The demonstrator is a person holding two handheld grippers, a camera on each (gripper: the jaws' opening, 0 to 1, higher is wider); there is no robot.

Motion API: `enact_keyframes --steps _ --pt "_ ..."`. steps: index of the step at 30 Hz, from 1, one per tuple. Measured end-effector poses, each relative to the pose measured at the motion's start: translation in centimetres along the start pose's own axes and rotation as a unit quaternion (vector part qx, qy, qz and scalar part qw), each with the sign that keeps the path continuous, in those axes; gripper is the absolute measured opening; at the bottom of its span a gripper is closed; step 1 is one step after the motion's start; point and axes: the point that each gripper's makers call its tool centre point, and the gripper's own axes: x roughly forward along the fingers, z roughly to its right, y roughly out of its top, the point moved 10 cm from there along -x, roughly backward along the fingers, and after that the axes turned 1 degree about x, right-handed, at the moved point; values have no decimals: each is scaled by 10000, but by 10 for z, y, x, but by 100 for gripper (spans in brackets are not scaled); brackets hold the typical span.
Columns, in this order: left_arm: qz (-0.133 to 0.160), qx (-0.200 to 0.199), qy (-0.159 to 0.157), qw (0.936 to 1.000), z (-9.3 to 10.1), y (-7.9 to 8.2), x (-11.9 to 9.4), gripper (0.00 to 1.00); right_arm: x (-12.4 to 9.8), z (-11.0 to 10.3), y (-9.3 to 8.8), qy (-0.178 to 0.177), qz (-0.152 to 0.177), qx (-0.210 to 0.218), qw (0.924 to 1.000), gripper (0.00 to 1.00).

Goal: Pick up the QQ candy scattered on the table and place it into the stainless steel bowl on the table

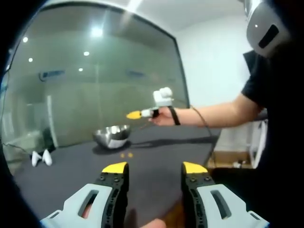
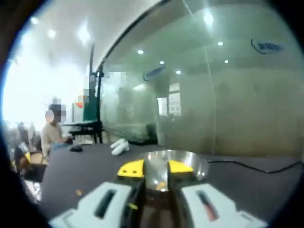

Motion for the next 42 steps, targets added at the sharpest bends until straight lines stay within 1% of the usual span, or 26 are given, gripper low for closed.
enact_keyframes --steps 2,4,6,7,8,9,10,11,13,15,16,18,20,23,25,28,29,30,32,35,36,37,39,42 --pt "-11 15 -1 10000 0 0 1 45 -14 -4 -3 76 -7 -45 10000 20" --pt "-24 24 2 10000 0 0 2 45 -30 -9 -9 254 -30 -5 9997 20" --pt "-23 16 1 10000 1 1 2 45 -46 -16 -20 373 -205 -93 9991 20" --pt "-25 24 -3 10000 1 1 3 45 -53 -20 -27 454 -288 -55 9985 20" --pt "-27 34 -11 10000 2 2 2 45 -60 -24 -33 496 -353 65 9981 20" --pt "-26 41 -17 10000 3 2 2 45 -65 -29 -41 504 -405 272 9975 20" --pt "-22 46 -26 10000 3 3 2 45 -68 -33 -45 574 -470 334 9967 20" --pt "-16 46 -42 10000 4 3 2 45 -70 -37 -52 662 -604 257 9956 20" --pt "-21 63 -63 10000 5 3 3 45 -71 -41 -61 624 -768 -143 9950 20" --pt "-38 74 -63 9999 5 4 4 45 -66 -46 -67 737 -952 -211 9925 20" --pt "-41 78 -58 9999 5 4 4 45 -62 -46 -67 775 -938 -171 9924 20" --pt "-46 85 -58 9999 5 5 3 45 -54 -51 -68 966 -1011 -120 9901 20" --pt "-82 111 -41 9999 5 5 1 45 -46 -52 -69 1010 -1060 -203 9890 20" --pt "-138 145 25 9998 3 6 -1 45 -36 -55 -69 1131 -1105 -196 9872 21" --pt "-100 178 53 9998 3 7 -3 45 -28 -55 -70 1192 -1140 -204 9861 21" --pt "69 40 97 9999 2 11 -7 45 -17 -55 -73 1267 -1206 -161 9845 21" --pt "134 -6 76 9999 2 12 -8 45 -13 -55 -76 1281 -1338 -309 9822 21" --pt "150 -2 86 9999 2 13 -11 45 -10 -53 -77 1274 -1398 -421 9810 21" --pt "126 39 137 9998 0 13 -13 45 -4 -53 -78 1306 -1437 -411 9801 21" --pt "121 -7 183 9998 -5 10 -16 45 5 -54 -83 1367 -1529 -478 9776 21" --pt "127 -21 189 9997 -5 9 -17 45 12 -46 -86 1366 -1555 -518 9770 22" --pt "123 -30 193 9997 -6 8 -17 45 16 -43 -89 1379 -1591 -589 9758 22" --pt "99 -15 216 9997 -6 8 -18 45 19 -46 -93 1456 -1659 -582 9736 22" --pt "157 -45 207 9997 -6 8 -18 45 24 -53 -97 1512 -1740 -652 9709 22"
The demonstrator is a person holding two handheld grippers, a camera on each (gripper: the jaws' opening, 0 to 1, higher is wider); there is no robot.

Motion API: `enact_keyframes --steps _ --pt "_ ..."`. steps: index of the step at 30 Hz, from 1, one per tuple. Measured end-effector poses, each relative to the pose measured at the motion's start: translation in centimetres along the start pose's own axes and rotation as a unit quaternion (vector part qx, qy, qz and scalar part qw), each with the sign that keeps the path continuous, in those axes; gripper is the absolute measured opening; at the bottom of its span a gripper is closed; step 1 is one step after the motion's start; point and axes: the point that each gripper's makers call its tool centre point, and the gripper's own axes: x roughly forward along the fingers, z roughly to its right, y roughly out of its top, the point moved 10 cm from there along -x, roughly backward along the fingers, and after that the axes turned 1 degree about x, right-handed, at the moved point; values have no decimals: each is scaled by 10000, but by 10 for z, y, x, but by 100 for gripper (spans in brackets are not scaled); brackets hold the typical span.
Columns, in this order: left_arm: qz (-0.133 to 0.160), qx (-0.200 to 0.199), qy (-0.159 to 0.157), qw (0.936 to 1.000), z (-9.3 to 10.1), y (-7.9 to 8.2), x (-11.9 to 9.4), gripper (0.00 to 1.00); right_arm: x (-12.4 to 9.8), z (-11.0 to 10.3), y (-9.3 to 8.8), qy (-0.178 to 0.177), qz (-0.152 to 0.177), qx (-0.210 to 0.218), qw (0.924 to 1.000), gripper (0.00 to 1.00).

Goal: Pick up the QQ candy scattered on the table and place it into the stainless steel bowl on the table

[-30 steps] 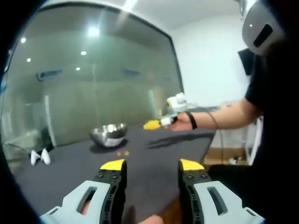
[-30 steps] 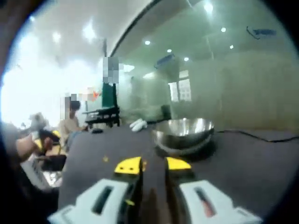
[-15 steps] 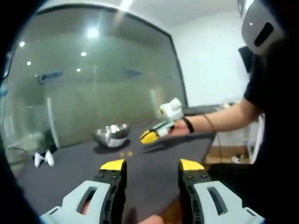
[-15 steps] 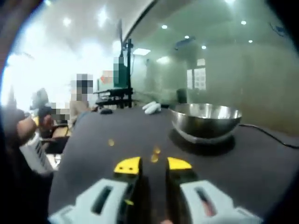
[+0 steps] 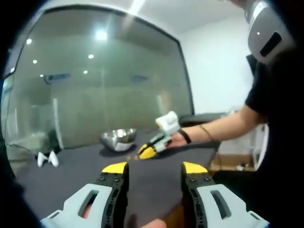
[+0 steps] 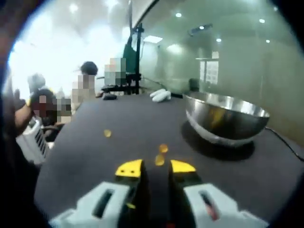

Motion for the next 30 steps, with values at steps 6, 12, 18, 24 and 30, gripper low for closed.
enact_keyframes --steps 6,12,18,24,30 --pt "-62 35 -15 10000 -1 -2 1 45 12 4 -4 41 -69 92 9999 22" --pt "-51 17 -9 10000 -3 -2 2 45 18 5 -3 18 -40 161 9999 21" --pt "-55 41 -50 10000 -2 -1 5 45 18 1 -1 84 -69 106 9999 20" --pt "-83 41 -55 9999 -3 -2 5 45 19 -1 0 20 -65 -11 10000 9" --pt "-114 28 -53 9999 -3 -3 4 45 19 -5 1 11 -45 -27 10000 9"
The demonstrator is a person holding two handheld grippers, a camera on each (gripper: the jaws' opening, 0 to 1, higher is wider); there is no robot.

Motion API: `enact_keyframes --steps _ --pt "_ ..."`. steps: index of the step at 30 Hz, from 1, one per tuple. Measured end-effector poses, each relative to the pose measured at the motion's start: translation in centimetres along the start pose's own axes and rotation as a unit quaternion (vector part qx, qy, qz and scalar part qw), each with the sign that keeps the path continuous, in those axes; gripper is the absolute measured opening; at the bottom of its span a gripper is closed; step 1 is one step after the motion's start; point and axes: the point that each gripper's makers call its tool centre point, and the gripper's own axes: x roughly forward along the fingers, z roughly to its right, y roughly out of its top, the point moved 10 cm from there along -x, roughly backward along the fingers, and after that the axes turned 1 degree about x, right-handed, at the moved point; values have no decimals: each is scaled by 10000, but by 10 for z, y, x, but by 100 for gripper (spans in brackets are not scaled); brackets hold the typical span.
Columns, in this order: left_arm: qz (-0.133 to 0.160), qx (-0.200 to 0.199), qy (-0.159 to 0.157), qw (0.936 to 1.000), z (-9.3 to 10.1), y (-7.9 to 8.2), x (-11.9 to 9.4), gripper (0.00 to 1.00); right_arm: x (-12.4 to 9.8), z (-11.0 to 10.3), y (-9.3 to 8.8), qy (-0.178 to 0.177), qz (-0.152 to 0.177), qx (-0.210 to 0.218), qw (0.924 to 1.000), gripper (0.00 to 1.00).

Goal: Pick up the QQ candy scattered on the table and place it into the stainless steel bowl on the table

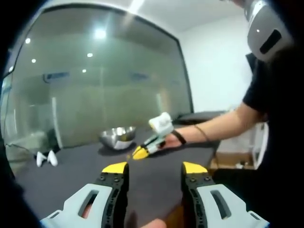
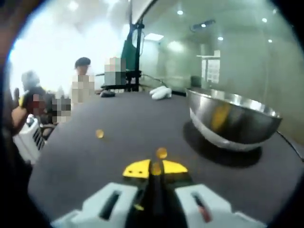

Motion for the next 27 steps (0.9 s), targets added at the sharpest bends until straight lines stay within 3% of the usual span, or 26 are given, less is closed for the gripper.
enact_keyframes --steps 4,6,11,15,22,27 --pt "6 -1 -14 10000 0 0 2 45 -3 -4 1 -41 0 -36 10000 9" --pt "16 0 -29 10000 1 0 3 45 -7 -9 5 68 248 -230 9994 8" --pt "-50 53 -57 10000 2 -1 8 45 -19 -10 8 -23 336 -225 9992 8" --pt "-61 98 -83 9999 3 0 11 45 -34 -12 17 37 781 -205 9967 8" --pt "-25 123 -197 9997 6 2 15 45 -61 -15 22 -20 981 -249 9949 9" --pt "75 68 -231 9997 5 5 17 45 -84 -9 18 -270 1132 -153 9931 9"
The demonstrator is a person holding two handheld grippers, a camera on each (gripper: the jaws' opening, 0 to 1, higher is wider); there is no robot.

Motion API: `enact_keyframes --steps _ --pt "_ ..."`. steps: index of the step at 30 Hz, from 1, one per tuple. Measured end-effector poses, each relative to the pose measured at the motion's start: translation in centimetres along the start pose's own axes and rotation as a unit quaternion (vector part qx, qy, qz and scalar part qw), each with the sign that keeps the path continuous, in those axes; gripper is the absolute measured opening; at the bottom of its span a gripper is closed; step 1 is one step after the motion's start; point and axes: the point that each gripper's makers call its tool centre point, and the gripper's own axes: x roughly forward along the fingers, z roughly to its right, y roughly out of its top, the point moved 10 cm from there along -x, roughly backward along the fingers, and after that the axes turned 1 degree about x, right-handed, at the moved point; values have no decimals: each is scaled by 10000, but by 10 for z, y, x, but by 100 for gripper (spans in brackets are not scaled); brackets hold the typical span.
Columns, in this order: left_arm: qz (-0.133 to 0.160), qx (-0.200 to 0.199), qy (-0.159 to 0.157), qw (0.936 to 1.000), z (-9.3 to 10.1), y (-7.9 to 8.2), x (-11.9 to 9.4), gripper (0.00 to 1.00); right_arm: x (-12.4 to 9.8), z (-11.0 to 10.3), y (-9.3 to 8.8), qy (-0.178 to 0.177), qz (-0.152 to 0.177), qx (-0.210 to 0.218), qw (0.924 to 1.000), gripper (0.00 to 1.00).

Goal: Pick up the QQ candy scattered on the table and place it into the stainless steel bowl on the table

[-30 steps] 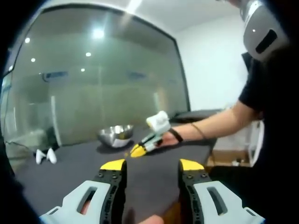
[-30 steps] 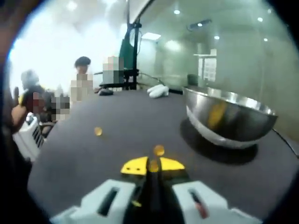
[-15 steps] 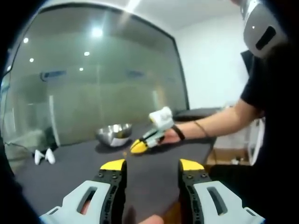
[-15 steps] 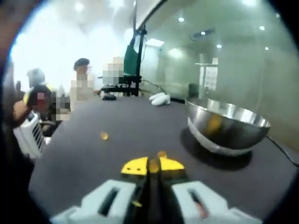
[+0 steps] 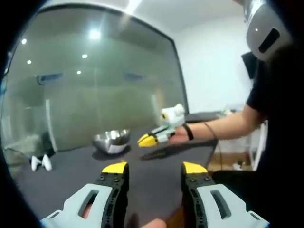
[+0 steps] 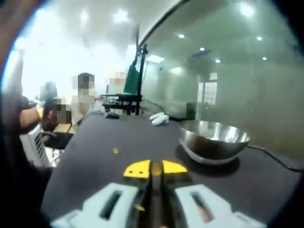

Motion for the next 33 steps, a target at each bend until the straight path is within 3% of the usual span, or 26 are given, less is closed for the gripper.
enact_keyframes --steps 8,16,17,23,24,27,33 --pt "-8 3 -45 10000 2 -1 3 45 2 33 14 -782 125 339 9963 8" --pt "-27 -58 -78 9999 3 -2 5 45 37 65 50 -1227 339 395 9911 8" --pt "-20 -66 -85 9999 4 -2 5 45 44 78 52 -1281 360 400 9903 8" --pt "-45 -88 -92 9999 7 -3 5 45 73 102 68 -1423 425 430 9880 9" --pt "-51 -85 -92 9999 7 -2 5 45 77 105 71 -1412 586 522 9869 9" --pt "-32 -107 -99 9999 7 -2 4 45 78 109 84 -1807 614 502 9803 9" --pt "-30 -152 -63 9999 6 -2 2 45 91 124 82 -1955 651 488 9773 8"
